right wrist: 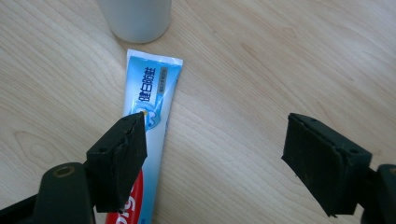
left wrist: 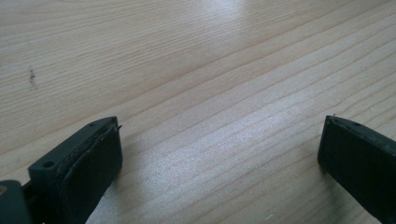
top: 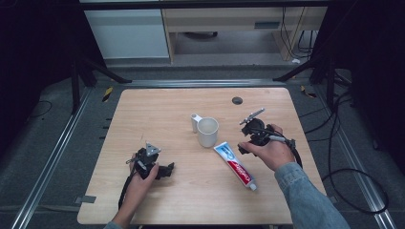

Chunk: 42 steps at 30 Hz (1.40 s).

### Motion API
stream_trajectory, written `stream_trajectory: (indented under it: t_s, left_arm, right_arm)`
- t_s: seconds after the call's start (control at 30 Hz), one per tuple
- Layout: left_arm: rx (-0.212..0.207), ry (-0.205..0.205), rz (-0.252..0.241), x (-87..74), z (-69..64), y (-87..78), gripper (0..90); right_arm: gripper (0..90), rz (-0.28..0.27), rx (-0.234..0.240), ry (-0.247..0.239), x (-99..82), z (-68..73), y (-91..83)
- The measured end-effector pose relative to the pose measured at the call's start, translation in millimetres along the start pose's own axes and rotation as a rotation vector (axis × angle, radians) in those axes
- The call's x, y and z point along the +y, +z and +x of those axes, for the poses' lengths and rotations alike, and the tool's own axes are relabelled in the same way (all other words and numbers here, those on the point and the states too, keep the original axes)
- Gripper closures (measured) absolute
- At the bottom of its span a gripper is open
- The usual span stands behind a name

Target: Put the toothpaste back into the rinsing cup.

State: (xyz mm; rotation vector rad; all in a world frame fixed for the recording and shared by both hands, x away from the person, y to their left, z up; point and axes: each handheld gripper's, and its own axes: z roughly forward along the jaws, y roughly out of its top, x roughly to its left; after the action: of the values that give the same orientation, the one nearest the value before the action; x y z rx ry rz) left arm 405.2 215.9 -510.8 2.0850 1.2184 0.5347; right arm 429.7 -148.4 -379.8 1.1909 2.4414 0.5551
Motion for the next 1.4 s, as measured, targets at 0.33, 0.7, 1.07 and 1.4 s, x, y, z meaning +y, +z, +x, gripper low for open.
stream_trajectory:
  t_s: [0.33, 0.7, 1.07, 1.4]
  left_arm:
    - [0.002, 0.004, 0.002, 0.1, 0.1, -0.3, 0.0]
    - [0.004, 0.002, 0.002, -1.8, 0.0, -2.1, 0.0]
    - [0.007, -0.001, 0.003, -1.9, -0.6, -2.3, 0.0]
    - [0.008, -0.001, 0.002, -1.6, -0.6, -2.0, 0.0]
  right_arm:
    - [28.0, 0.043, 0.027, -0.016, 12.2, 5.1, 10.1]
    - [31.6, 0.064, 0.047, -0.011, 22.9, 5.8, 16.2]
    - [31.7, 0.130, 0.081, 0.015, 21.3, 17.1, 28.5]
    - [30.6, 0.172, 0.147, 0.068, 19.1, 22.7, 44.6]
